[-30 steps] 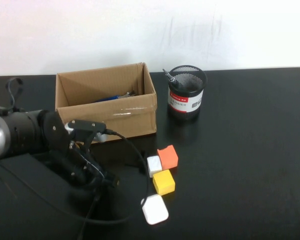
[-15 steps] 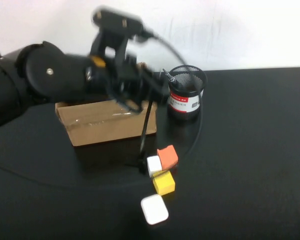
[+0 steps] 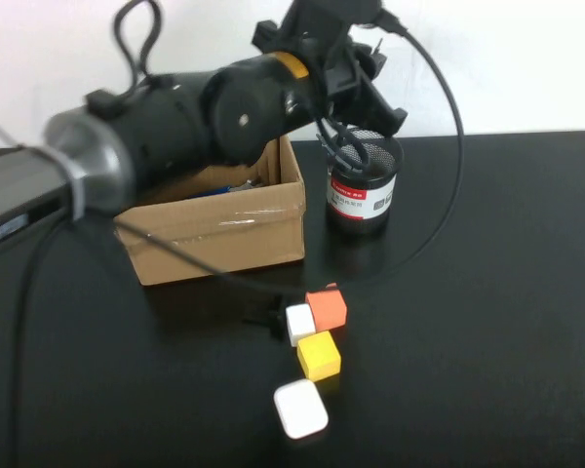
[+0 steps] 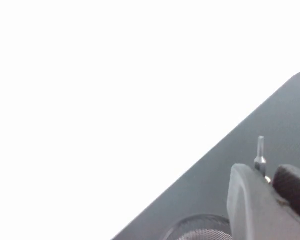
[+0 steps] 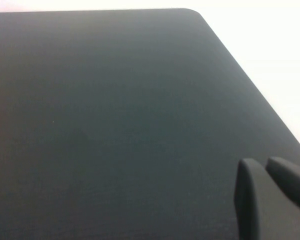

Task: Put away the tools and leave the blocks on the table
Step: Place the long Screwdriver into the round holder

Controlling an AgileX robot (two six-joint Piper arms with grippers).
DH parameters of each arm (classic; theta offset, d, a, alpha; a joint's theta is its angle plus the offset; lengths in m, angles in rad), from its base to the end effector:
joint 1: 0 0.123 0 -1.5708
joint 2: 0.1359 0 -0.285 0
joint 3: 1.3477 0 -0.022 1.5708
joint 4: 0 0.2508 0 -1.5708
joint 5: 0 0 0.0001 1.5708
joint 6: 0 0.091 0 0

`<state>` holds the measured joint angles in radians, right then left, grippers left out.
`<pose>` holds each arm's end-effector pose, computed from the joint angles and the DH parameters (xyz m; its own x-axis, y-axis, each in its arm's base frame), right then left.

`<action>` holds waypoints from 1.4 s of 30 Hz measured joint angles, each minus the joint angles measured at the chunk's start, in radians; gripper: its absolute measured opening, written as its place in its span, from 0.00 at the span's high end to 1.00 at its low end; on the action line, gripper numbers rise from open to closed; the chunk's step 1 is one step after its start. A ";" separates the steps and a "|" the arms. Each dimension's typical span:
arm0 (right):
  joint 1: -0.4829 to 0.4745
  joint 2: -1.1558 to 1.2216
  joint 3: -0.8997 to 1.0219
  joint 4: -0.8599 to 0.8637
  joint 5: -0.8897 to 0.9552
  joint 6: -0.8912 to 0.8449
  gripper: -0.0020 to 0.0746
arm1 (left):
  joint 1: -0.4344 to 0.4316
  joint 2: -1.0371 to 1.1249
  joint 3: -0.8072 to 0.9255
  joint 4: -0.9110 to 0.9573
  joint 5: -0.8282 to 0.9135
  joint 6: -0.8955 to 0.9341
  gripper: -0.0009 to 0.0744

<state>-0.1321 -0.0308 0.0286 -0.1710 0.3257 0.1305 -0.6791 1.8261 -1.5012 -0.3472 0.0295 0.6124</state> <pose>0.0517 -0.0119 0.1762 -0.2335 -0.0009 -0.9724 0.1767 0.9833 -0.0433 0.3460 -0.2805 0.3248 -0.0303 0.3615 -0.9319 0.6669 0.7018 0.2505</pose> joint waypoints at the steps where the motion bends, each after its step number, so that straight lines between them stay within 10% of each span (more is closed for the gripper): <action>1: 0.000 0.000 0.000 0.000 0.000 0.000 0.99 | 0.002 0.023 -0.028 0.006 0.013 0.000 0.93; 19: 0.000 0.000 0.000 0.000 0.000 0.000 0.99 | 0.022 0.134 -0.142 0.002 -0.012 -0.124 0.93; 24: 0.000 0.000 0.000 0.000 0.000 0.000 0.99 | -0.001 0.139 -0.279 0.043 0.249 0.185 0.93; 30: 0.000 0.000 0.000 0.000 0.000 0.000 0.99 | 0.038 0.139 -0.389 -0.355 0.525 0.571 0.93; 42: 0.000 0.000 0.000 0.000 0.000 0.000 0.99 | 0.145 0.208 -0.357 -0.794 0.362 0.705 0.93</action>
<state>-0.1321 -0.0308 0.0286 -0.1710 0.3257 0.1305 -0.5339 2.0345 -1.8579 -1.1413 0.3911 1.3179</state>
